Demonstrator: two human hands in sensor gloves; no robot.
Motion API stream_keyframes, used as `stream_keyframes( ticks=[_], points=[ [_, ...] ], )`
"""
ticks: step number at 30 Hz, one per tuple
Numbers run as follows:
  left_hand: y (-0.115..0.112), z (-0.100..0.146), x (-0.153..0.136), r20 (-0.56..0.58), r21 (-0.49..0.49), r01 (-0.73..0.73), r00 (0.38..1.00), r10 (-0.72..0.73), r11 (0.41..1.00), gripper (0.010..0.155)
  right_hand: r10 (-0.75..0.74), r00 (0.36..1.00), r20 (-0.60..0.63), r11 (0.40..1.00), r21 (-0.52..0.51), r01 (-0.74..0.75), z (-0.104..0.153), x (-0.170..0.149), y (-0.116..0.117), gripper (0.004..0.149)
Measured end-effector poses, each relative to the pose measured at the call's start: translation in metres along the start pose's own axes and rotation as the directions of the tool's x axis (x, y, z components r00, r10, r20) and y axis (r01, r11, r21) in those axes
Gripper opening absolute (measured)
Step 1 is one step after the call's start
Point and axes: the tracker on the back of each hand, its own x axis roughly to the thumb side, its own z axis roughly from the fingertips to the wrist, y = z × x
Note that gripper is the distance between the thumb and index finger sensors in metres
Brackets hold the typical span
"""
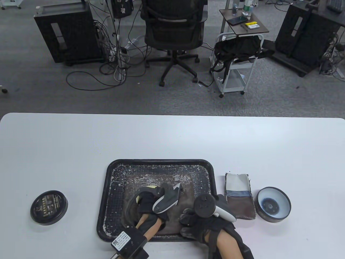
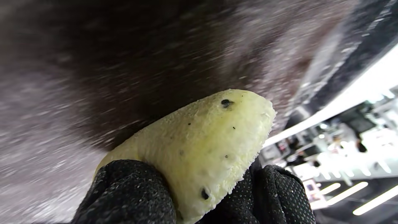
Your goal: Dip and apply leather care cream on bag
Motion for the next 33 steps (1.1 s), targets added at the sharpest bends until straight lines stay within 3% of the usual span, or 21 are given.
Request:
stream_keyframes(
  ticks=[7,16,20,25,27,31,33],
  points=[
    [0.008,0.007,0.012,0.191,0.088,-0.231,0.959,0.211,0.969,0.051,-0.026,1.0,0.005,1.0,-0.003,0.026,0.0,-0.002,-0.002,0.068],
    [0.003,0.007,0.018,0.363,0.073,-0.463,0.837,0.409,0.883,0.052,-0.025,1.0,0.006,1.0,0.001,0.025,0.0,-0.002,-0.001,0.068],
    [0.002,0.008,0.02,0.413,0.055,-0.474,0.812,0.412,0.879,0.053,-0.024,1.0,0.006,1.0,0.001,0.024,0.0,-0.002,-0.001,0.069],
    [0.002,0.01,0.025,0.525,-0.003,-0.516,0.729,0.44,0.857,0.053,-0.025,1.0,0.005,1.0,0.003,0.025,0.0,-0.002,-0.001,0.068],
    [0.001,0.01,0.025,0.525,0.005,-0.507,0.735,0.429,0.862,0.053,-0.028,1.0,0.005,1.0,0.005,0.028,0.0,-0.002,-0.001,0.068],
    [-0.004,0.008,0.028,0.541,-0.122,-0.424,0.73,0.418,0.897,0.061,-0.025,1.0,0.003,1.0,0.005,0.025,0.0,-0.002,-0.001,0.068],
    [-0.007,0.008,0.03,0.545,-0.14,-0.419,0.724,0.423,0.897,0.063,-0.022,1.0,0.001,1.0,0.005,0.022,0.0,-0.002,0.0,0.068]
  ],
)
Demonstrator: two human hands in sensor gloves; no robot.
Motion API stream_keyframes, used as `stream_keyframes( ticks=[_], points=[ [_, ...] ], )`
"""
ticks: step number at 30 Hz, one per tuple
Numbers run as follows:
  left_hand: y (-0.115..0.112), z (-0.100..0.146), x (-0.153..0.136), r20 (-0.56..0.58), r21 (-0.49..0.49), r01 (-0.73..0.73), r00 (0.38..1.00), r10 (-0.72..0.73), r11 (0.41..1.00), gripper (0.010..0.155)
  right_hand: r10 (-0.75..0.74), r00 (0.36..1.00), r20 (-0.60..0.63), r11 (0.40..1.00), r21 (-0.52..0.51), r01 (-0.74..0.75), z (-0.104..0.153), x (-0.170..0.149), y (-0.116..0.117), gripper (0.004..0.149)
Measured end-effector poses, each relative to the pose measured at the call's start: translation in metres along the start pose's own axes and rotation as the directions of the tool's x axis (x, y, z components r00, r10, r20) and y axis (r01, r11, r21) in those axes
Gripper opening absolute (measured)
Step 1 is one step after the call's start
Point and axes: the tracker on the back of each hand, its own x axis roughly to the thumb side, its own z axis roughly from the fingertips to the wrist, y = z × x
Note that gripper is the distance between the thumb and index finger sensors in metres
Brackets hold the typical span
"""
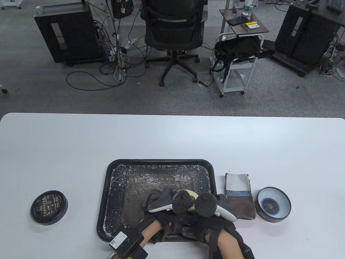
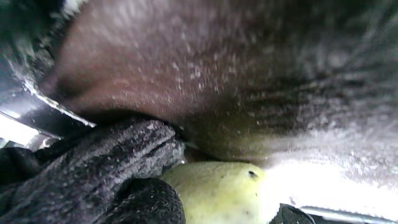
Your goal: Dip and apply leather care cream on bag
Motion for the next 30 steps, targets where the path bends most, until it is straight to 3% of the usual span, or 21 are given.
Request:
stream_keyframes(
  ticks=[5,9,15,30],
  points=[
    [0.0,-0.001,0.0,-0.002,0.033,0.009,1.0,-0.009,0.999,0.061,0.003,1.0,-0.005,1.0,-0.002,-0.003,0.0,0.0,0.0,0.069],
    [0.0,0.0,0.005,-0.019,0.102,0.117,0.993,-0.116,0.988,0.057,-0.001,1.0,-0.011,1.0,-0.007,0.001,0.0,0.0,0.0,0.067],
    [0.003,0.005,0.002,-0.012,0.109,0.193,0.981,-0.193,0.975,0.055,-0.004,0.999,-0.033,1.0,-0.02,0.003,0.0,0.001,0.0,0.065],
    [-0.006,0.069,-0.053,-0.08,0.027,0.366,0.928,-0.363,0.93,0.054,0.007,0.999,-0.051,1.0,-0.024,-0.008,0.0,0.003,0.0,0.064]
  ],
)
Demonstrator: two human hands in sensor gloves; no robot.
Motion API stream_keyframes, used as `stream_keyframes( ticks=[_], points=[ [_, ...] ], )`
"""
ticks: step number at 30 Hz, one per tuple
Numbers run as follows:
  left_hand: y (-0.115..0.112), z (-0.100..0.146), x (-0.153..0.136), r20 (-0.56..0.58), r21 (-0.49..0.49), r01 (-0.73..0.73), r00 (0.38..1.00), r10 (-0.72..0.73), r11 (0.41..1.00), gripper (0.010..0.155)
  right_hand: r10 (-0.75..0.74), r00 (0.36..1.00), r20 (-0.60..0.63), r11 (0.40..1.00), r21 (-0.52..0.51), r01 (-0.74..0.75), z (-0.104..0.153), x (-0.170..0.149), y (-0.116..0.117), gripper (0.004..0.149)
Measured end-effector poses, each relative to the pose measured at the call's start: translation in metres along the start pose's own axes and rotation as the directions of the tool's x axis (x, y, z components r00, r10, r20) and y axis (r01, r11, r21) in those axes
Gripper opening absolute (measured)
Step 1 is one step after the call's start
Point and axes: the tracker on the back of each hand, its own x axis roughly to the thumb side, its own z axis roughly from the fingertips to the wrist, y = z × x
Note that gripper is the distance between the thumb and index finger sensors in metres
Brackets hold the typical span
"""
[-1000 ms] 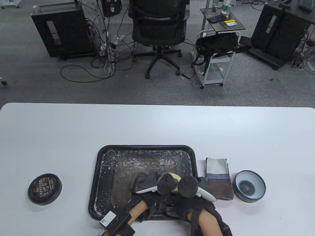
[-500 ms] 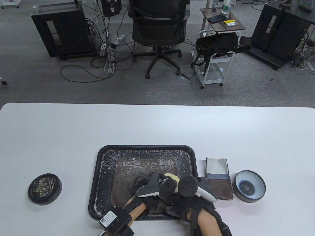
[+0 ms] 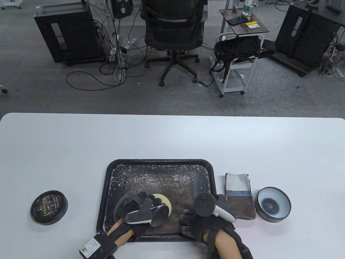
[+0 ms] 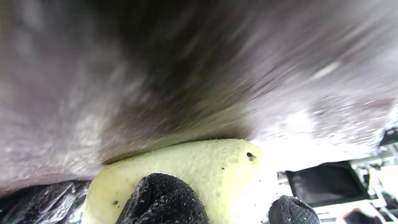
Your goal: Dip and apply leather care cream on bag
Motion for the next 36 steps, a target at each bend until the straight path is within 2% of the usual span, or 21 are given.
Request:
stream_keyframes(
  ticks=[5,9,22,25,30,36],
  points=[
    [-0.007,0.023,-0.027,-0.06,-0.045,-0.036,0.998,0.033,0.998,0.054,-0.004,1.0,-0.001,1.0,-0.004,0.004,-0.001,0.001,0.001,0.064],
    [-0.006,0.031,-0.044,-0.118,-0.118,-0.072,0.991,0.058,0.99,0.053,0.004,1.0,-0.007,1.0,-0.012,-0.004,-0.002,0.003,0.001,0.059],
    [0.001,0.047,-0.056,-0.237,-0.289,-0.044,0.971,-0.026,0.956,0.052,0.03,1.0,-0.002,0.997,-0.067,-0.03,-0.003,0.005,0.001,0.058],
    [-0.001,0.047,-0.052,-0.199,-0.256,-0.02,0.979,-0.033,0.966,0.052,0.05,0.999,0.01,0.993,-0.11,-0.049,-0.004,0.003,-0.001,0.058],
    [-0.001,0.044,-0.037,-0.088,-0.151,-0.008,0.996,-0.005,0.989,0.053,0.166,0.986,-0.013,0.962,-0.219,-0.165,-0.004,0.0,-0.007,0.061],
    [-0.005,0.036,-0.016,-0.031,-0.016,0.039,0.999,-0.04,0.999,0.053,0.184,0.982,-0.035,0.968,-0.169,-0.187,-0.009,0.004,-0.003,0.064]
  ],
)
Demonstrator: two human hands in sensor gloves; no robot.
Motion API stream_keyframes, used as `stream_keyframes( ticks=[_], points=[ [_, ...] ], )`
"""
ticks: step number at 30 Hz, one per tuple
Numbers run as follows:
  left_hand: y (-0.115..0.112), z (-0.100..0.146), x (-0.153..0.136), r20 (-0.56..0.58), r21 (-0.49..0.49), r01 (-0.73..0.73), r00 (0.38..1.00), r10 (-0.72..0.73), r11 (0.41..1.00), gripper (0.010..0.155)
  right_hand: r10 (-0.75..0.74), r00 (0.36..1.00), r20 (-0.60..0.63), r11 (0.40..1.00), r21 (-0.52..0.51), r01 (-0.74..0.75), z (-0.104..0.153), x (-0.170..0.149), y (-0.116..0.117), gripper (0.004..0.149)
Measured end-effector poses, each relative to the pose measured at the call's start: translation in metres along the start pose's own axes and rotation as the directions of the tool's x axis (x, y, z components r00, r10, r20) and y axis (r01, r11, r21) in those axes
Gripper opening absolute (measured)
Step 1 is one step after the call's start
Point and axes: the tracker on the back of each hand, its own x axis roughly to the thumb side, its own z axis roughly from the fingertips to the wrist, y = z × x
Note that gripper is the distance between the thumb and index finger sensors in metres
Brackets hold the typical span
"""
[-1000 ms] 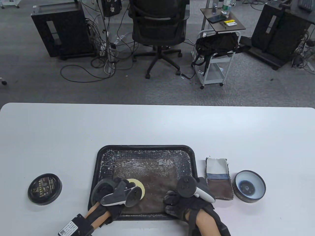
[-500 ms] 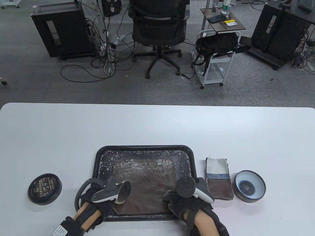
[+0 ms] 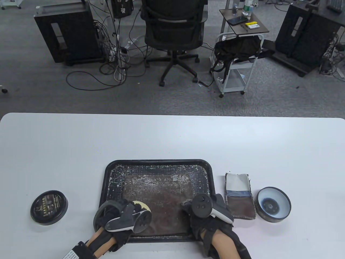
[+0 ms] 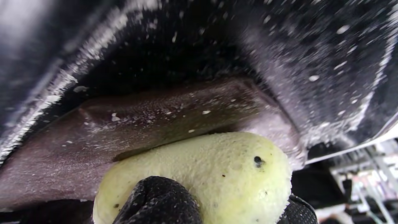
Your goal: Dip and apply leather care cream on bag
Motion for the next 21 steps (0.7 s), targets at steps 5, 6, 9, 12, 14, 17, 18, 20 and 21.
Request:
stream_keyframes(
  ticks=[5,6,9,12,14,17,18,20,21],
  points=[
    [-0.001,-0.006,0.008,0.002,0.042,-0.043,0.999,0.043,0.998,0.053,0.074,0.997,-0.02,0.997,0.021,-0.074,-0.004,0.008,0.005,0.065],
    [-0.001,-0.007,0.01,0.006,0.05,-0.057,0.998,0.057,0.997,0.053,0.082,0.996,-0.024,0.997,0.018,-0.081,-0.005,0.009,0.004,0.065],
    [0.0,-0.012,0.016,0.016,0.068,-0.087,0.996,0.086,0.994,0.053,0.064,0.997,-0.033,0.998,0.004,-0.063,-0.009,0.007,0.003,0.065],
    [0.003,-0.017,0.026,0.021,0.074,-0.105,0.994,0.103,0.992,0.053,0.033,0.998,-0.045,0.999,-0.033,-0.034,-0.011,0.005,0.0,0.067],
    [0.005,-0.021,0.033,0.034,0.074,-0.132,0.991,0.13,0.988,0.053,0.017,0.999,-0.049,0.999,-0.045,-0.019,-0.013,0.004,-0.002,0.067],
    [0.009,-0.027,0.046,0.052,0.077,-0.143,0.989,0.14,0.987,0.052,-0.006,0.999,-0.052,0.998,-0.068,0.003,-0.017,0.001,-0.005,0.066],
    [0.011,-0.03,0.051,0.061,0.077,-0.137,0.989,0.132,0.988,0.052,-0.022,0.998,-0.052,0.997,-0.071,0.018,-0.018,0.0,-0.006,0.066],
    [0.013,-0.034,0.058,0.066,0.083,-0.108,0.993,0.102,0.991,0.052,-0.054,0.997,-0.052,0.996,-0.073,0.05,-0.021,-0.004,-0.007,0.066],
    [0.014,-0.036,0.062,0.077,0.081,-0.102,0.992,0.096,0.991,0.052,-0.069,0.996,-0.054,0.995,-0.077,0.065,-0.022,-0.005,-0.009,0.065]
  ],
)
